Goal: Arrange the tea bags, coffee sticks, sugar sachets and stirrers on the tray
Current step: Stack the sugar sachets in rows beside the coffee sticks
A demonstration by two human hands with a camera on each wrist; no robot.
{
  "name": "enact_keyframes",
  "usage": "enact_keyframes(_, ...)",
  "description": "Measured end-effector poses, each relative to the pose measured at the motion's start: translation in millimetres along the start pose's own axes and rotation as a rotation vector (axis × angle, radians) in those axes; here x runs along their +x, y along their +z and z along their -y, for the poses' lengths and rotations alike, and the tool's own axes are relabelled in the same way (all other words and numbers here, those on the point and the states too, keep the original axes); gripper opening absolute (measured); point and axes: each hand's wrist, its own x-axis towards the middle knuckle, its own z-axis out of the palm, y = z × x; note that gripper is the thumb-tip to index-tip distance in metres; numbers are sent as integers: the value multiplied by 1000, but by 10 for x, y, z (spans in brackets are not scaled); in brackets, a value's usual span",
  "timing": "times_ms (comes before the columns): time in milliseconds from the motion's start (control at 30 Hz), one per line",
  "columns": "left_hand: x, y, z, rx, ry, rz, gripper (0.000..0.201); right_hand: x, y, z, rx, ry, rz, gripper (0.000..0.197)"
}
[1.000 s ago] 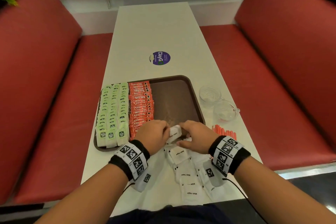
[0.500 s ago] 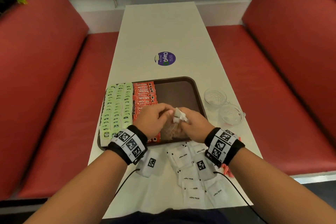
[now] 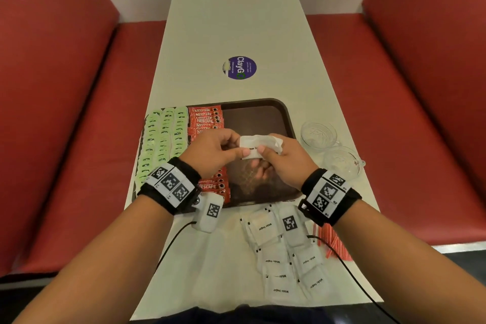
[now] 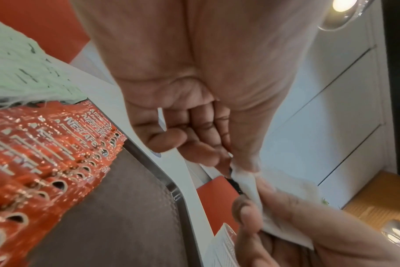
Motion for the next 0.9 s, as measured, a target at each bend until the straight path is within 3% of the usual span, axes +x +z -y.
enact_keyframes(167,331,-124,91,23,-33,-44,11,223,-54,-100,-15,24,-67,18)
enact_keyframes(367,1035,-279,412,109,-192,-279,28,269,-124,-113,-2,89,-50,20)
enact_keyframes(500,1409,-249,530,234,-316,-230,34,287,-126,-175,-70,111,-48,18)
enact_keyframes(733,1735,-109,633,465,-372,-147,49,253,-199,-196,-241,92,-92,17)
enact_keyframes(900,1764,-119,654,524,-311,-129,33,231,-248,-157,-355,51,-104,15)
